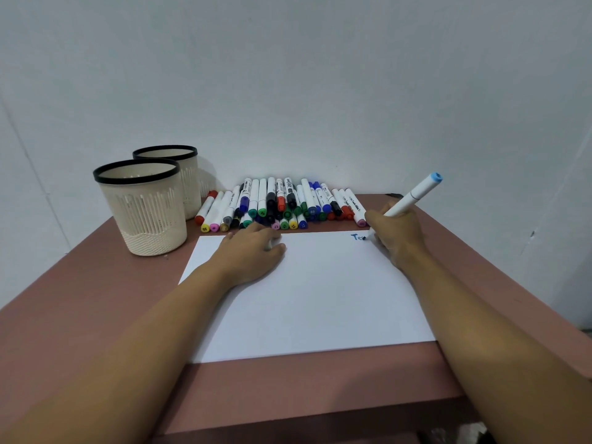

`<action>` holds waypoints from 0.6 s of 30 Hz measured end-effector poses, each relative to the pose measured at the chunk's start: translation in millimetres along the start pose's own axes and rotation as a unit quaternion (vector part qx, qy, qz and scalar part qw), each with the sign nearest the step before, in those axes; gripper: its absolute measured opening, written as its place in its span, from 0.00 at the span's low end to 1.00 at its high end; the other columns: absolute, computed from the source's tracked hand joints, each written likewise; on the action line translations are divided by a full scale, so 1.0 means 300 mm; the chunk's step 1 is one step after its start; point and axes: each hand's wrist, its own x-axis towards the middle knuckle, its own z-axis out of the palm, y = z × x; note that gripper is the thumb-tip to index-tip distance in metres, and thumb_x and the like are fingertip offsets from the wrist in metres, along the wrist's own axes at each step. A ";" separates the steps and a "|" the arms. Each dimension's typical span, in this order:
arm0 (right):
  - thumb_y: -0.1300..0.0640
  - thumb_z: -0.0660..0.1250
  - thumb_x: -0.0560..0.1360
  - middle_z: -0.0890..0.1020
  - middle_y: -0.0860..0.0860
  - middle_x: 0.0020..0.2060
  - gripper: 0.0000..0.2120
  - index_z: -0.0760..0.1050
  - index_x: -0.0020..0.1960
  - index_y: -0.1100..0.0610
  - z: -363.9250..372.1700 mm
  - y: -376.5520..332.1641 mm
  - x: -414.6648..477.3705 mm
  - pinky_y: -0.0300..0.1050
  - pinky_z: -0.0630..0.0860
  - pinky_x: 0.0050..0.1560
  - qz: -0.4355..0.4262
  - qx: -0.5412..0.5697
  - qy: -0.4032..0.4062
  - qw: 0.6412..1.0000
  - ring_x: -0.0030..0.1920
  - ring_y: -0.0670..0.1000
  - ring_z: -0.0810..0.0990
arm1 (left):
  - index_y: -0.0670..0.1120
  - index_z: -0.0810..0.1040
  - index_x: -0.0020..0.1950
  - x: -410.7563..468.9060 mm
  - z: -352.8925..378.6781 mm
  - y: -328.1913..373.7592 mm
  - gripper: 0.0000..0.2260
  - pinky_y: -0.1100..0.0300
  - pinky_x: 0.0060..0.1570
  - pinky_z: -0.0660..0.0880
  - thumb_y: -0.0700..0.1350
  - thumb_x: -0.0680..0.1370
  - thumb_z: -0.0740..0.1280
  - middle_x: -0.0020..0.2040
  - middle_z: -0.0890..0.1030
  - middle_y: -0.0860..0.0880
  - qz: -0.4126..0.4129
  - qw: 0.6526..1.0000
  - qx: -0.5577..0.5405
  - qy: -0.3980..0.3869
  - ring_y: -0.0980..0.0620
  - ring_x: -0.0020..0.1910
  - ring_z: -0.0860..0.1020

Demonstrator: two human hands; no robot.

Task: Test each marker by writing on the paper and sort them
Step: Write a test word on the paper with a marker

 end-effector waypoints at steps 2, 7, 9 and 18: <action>0.65 0.66 0.70 0.68 0.44 0.18 0.16 0.63 0.28 0.54 -0.001 0.004 0.007 0.37 0.62 0.25 0.010 0.016 0.014 1.000 0.20 0.44 0.66 | 0.50 0.69 0.70 0.001 -0.001 0.002 0.19 0.50 0.69 0.62 0.54 0.80 0.56 0.68 0.69 0.49 0.001 1.000 0.001 0.001 0.50 0.65 0.69; 0.63 0.66 0.71 0.70 0.48 0.26 0.14 0.64 0.32 0.55 -0.001 0.002 -0.001 0.32 0.62 0.19 0.002 -0.018 0.020 1.000 0.20 0.42 0.67 | 0.50 0.69 0.70 0.002 0.000 0.001 0.19 0.50 0.69 0.61 0.54 0.80 0.56 0.68 0.69 0.49 0.003 1.000 -0.001 0.003 0.50 0.65 0.69; 0.63 0.66 0.71 0.69 0.48 0.26 0.14 0.63 0.31 0.55 0.001 0.000 -0.004 0.31 0.62 0.19 -0.003 -0.028 0.016 0.999 0.23 0.44 0.67 | 0.50 0.69 0.70 0.002 0.001 0.000 0.19 0.49 0.69 0.61 0.54 0.80 0.56 0.68 0.69 0.49 0.003 1.000 0.000 0.003 0.50 0.65 0.69; 0.63 0.64 0.72 0.67 0.49 0.26 0.15 0.62 0.31 0.55 0.001 0.006 0.011 0.39 0.62 0.27 0.012 0.015 0.030 0.999 0.25 0.47 0.66 | 0.51 0.68 0.70 0.006 0.001 -0.002 0.19 0.49 0.69 0.61 0.55 0.80 0.56 0.68 0.69 0.49 0.005 1.000 0.003 -0.003 0.50 0.66 0.68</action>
